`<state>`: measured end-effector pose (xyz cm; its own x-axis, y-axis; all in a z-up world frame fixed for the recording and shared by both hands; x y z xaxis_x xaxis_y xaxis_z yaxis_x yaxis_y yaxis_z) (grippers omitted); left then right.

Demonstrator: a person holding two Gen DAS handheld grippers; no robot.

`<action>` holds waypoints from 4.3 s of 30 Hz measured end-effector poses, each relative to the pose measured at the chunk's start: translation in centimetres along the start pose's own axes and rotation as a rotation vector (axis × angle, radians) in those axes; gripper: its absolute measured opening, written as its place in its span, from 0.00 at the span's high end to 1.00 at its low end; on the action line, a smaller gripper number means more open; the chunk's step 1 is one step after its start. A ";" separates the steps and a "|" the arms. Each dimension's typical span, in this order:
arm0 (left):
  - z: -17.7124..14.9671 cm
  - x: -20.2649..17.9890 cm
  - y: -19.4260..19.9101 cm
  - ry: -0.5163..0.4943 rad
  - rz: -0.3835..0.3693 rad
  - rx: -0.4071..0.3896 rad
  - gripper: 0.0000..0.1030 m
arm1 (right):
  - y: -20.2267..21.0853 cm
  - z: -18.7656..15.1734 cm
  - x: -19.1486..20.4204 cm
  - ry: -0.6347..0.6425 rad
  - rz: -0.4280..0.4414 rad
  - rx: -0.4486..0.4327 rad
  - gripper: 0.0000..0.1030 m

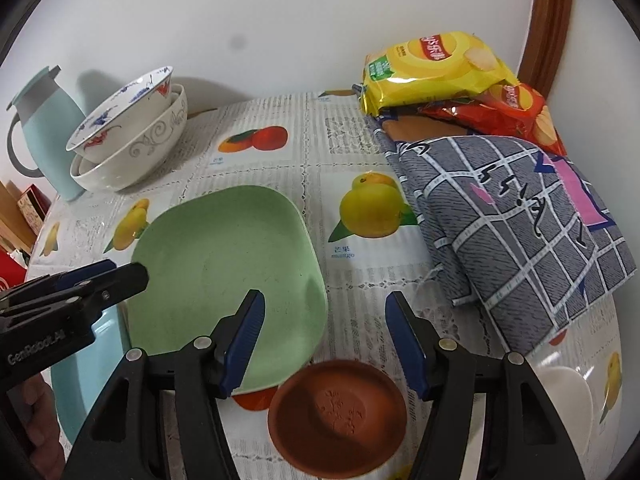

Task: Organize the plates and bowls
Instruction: 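Move both grippers to the rim of the green plate, then close both grippers on the green plate rim, then lift the green plate with both grippers and lower it onto the blue plate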

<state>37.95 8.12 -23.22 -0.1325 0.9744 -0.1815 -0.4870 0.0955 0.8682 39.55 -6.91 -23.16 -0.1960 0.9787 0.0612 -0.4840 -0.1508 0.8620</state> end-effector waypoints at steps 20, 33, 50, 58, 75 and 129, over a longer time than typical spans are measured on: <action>0.2 0.5 -1.9 0.052 -0.037 0.001 0.91 | -2.3 0.3 -0.3 -0.046 -0.016 0.027 0.91; 0.0 0.4 4.8 0.048 -0.044 -0.077 0.91 | 4.7 1.3 0.7 -0.062 0.023 -0.079 0.93; -6.2 4.6 12.1 0.116 0.028 -0.119 0.90 | 10.9 -2.8 6.6 -0.012 0.121 -0.108 0.93; -8.8 7.4 14.3 0.155 0.063 -0.131 0.90 | 12.1 -5.0 9.9 0.027 0.158 -0.104 0.93; -10.4 11.0 15.8 0.216 0.086 -0.143 0.91 | 12.4 -6.9 13.9 0.067 0.205 -0.096 0.94; -8.7 11.0 6.1 0.199 0.084 -0.068 0.90 | 2.3 -6.0 12.1 0.118 0.134 0.009 0.91</action>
<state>26.01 17.60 -23.91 -0.3398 0.9182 -0.2036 -0.5235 -0.0048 0.8520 30.93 3.70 -23.42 -0.3569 0.9268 0.1169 -0.4390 -0.2769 0.8548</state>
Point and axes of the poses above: each gripper's, at about its wrist camera, not at the fingertips, and y roughly against the way its jaws point, x to its left, z to its top, the point moved 10 cm from there along -y, roughly the way its jaws point, and after that the axes turned 2 degrees about -y, right-handed, at the moved point
